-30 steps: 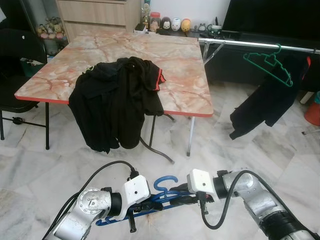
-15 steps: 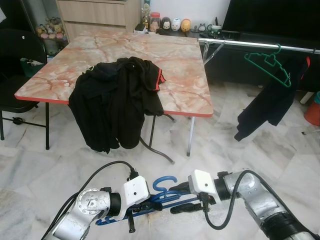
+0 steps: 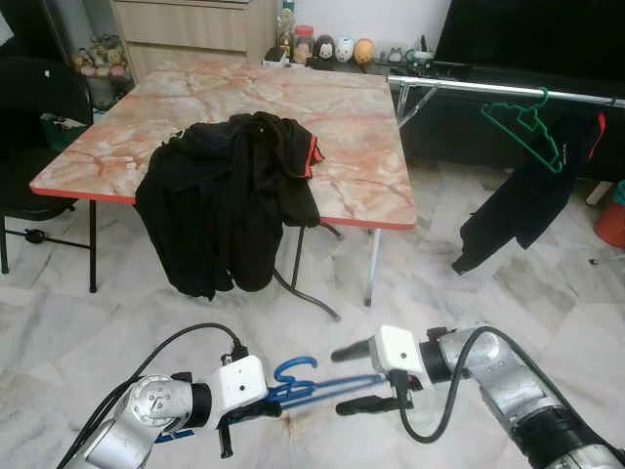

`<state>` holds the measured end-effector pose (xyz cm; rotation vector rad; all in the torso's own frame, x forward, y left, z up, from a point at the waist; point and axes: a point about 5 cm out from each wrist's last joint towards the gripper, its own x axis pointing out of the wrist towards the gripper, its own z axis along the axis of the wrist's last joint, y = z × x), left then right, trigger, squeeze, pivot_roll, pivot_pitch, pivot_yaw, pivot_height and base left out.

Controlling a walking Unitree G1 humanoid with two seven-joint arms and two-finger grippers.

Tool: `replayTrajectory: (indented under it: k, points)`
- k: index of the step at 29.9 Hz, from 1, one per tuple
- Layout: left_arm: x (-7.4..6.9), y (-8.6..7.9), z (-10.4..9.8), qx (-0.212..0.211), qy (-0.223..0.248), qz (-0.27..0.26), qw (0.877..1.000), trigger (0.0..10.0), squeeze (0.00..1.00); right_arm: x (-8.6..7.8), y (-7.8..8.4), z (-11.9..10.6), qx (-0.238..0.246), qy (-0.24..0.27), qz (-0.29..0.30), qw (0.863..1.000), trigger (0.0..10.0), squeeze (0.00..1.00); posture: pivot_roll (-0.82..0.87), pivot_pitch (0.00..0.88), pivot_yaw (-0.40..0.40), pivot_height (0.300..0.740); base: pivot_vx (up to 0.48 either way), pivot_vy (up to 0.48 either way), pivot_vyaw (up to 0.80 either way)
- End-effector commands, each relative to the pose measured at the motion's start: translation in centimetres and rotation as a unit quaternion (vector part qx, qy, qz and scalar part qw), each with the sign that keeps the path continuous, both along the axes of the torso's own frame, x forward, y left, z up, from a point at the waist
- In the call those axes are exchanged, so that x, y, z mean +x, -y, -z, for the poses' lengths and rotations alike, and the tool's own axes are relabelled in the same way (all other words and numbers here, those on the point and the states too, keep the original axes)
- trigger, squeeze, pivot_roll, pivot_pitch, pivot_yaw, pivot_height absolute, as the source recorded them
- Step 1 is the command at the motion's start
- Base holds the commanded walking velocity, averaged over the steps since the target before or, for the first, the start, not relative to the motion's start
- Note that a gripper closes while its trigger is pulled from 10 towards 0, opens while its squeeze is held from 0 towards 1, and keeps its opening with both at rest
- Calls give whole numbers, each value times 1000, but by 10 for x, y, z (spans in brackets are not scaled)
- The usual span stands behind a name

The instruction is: Hang hanger

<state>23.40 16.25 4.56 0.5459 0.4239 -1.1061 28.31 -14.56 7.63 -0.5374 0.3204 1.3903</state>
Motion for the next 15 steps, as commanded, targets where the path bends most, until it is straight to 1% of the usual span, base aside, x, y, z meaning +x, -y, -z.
replayTrajectory:
  k: [1, 2, 3, 4, 5, 7, 9, 10, 11, 12, 13, 14, 15]
  points:
    - [3, -14, 7, 19, 13, -34, 999, 4314, 0, 16, 13, -7, -8, 46, 71, 996, 10000, 0, 104, 0, -89, 740, 0, 0, 0]
    - [4, -23, 16, 23, 10, -73, 997, 4314, 0, 25, 20, -7, -5, 59, 125, 990, 10000, 0, 99, 0, -88, 740, 0, 0, 0]
    - [5, -29, 21, 27, 8, -99, 995, 9961, 0, 30, 24, -8, -2, 66, 162, 985, 10000, 0, 99, 0, -88, 740, 0, 0, 0]
    - [6, -39, 27, 6, -1, -157, 988, 10000, 0, 41, 35, -10, -7, 93, 237, 967, 10000, 0, 93, 0, -83, 740, 0, 0, 0]
    - [7, -51, 32, 0, 1, -214, 977, 10000, 0, 47, 47, -10, -3, 100, 302, 948, 10000, 0, 85, 0, -81, 740, 0, 0, 0]
    - [5, -68, 39, -6, 1, -286, 958, 10000, 0, 51, 62, -10, 5, 104, 374, 922, 10000, 0, 93, 0, -81, 740, 0, 0, 0]
    - [-1, -79, 46, 4, -4, -327, 945, 10000, 0, 48, 72, -4, 27, 91, 416, 904, 10000, 0, 92, 0, -81, 740, 0, 0, 0]
    - [-8, -84, 54, 1, -18, -356, 934, 10000, 0, 42, 82, 10, 29, 70, 472, 878, 10000, 0, 91, 0, -77, 740, 0, 0, 0]
    - [-8, -84, 54, 1, -18, -356, 934, 10000, 0, 42, 82, 10, 29, 70, 472, 878, 10000, 0, 91, 0, -77, 740, 0, 0, 0]
    - [-14, -85, 63, -3, -29, -384, 923, 10000, 0, 36, 88, 22, 22, 55, 509, 858, 10000, 0, 91, 0, -77, 740, 0, 0, 0]
    - [-18, -85, 70, -14, -42, -407, 912, 10000, 0, 30, 90, 33, 18, 35, 535, 844, 10000, 0, 91, 0, -71, 740, 0, 0, 0]
    - [-18, -85, 70, -14, -42, -407, 912, 10000, 0, 30, 90, 33, 18, 35, 535, 844, 10000, 0, 91, 0, -71, 740, 0, 0, 0]
    - [-20, -86, 73, -16, -49, -423, 905, 10000, 0, 25, 91, 40, 14, 24, 548, 836, 10000, 0, 90, 0, -68, 740, 0, 0, 0]
